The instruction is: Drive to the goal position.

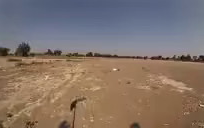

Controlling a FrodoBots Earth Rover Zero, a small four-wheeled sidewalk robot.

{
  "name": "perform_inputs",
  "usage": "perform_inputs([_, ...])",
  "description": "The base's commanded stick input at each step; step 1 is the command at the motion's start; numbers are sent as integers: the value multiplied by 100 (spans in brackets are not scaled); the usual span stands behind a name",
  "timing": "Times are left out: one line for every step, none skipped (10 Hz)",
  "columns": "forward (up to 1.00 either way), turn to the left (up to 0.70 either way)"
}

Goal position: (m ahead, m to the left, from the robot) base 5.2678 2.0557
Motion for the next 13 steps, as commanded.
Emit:
perform_inputs([50, 0])
perform_inputs([50, 0])
perform_inputs([50, 0])
perform_inputs([50, 0])
perform_inputs([50, 0])
perform_inputs([50, 0])
perform_inputs([50, 0])
perform_inputs([50, 0])
perform_inputs([50, 0])
perform_inputs([50, 0])
perform_inputs([50, 0])
perform_inputs([50, 0])
perform_inputs([50, 0])
